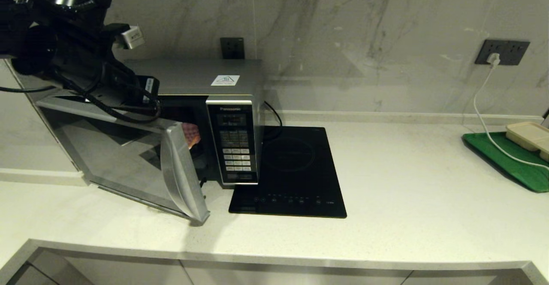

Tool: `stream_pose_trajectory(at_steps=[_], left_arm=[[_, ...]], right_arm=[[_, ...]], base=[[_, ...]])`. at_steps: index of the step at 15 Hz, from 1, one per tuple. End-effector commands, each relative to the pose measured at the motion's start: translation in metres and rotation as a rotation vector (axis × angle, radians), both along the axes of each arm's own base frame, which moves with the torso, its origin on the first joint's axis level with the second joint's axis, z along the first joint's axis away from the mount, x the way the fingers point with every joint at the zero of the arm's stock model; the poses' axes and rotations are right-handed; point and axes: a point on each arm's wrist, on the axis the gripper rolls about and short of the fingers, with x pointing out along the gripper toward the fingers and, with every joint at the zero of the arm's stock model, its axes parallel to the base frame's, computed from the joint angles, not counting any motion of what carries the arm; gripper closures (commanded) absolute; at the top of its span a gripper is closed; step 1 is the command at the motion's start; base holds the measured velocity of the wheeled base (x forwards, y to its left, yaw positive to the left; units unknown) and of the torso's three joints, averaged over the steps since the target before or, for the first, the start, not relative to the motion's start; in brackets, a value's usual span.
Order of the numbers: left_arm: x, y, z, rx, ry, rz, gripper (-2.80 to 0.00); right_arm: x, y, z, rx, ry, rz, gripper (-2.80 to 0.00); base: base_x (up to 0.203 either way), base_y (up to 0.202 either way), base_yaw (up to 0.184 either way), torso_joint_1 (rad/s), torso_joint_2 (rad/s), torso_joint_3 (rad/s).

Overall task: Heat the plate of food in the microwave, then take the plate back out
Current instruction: Open the microwave oven

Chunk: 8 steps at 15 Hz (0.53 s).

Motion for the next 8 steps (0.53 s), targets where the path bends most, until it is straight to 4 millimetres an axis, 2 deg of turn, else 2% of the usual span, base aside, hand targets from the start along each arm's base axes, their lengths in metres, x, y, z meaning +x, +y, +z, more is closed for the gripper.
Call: stream_pose_trajectory(at_steps=[1, 4, 6, 8], left_arm=[[0.012, -0.003, -0.013, -0.006, 0.042, 0.015, 0.0], [0.008, -0.001, -0.011, 0.017, 0.045, 0.052, 0.0], [-0.008, 0.002, -0.006, 0.098, 0.068, 0.13, 0.0], [-0.026, 0.004, -0.003, 0.093, 0.106, 0.169, 0.0]], right_arm=[[0.0, 0.0, 0.0, 0.001, 0.001, 0.0, 0.0], [0.0, 0.0, 0.0, 0.001, 0.0, 0.0, 0.0], [0.0, 0.0, 0.0, 0.001, 0.0, 0.0, 0.0], [0.0, 0.0, 0.0, 0.001, 0.001, 0.0, 0.0]], base=[[0.0, 0.0, 0.0, 0.0, 0.0, 0.0], [0.0, 0.0, 0.0, 0.0, 0.0, 0.0], [0.0, 0.0, 0.0, 0.0, 0.0, 0.0], [0.0, 0.0, 0.0, 0.0, 0.0, 0.0]])
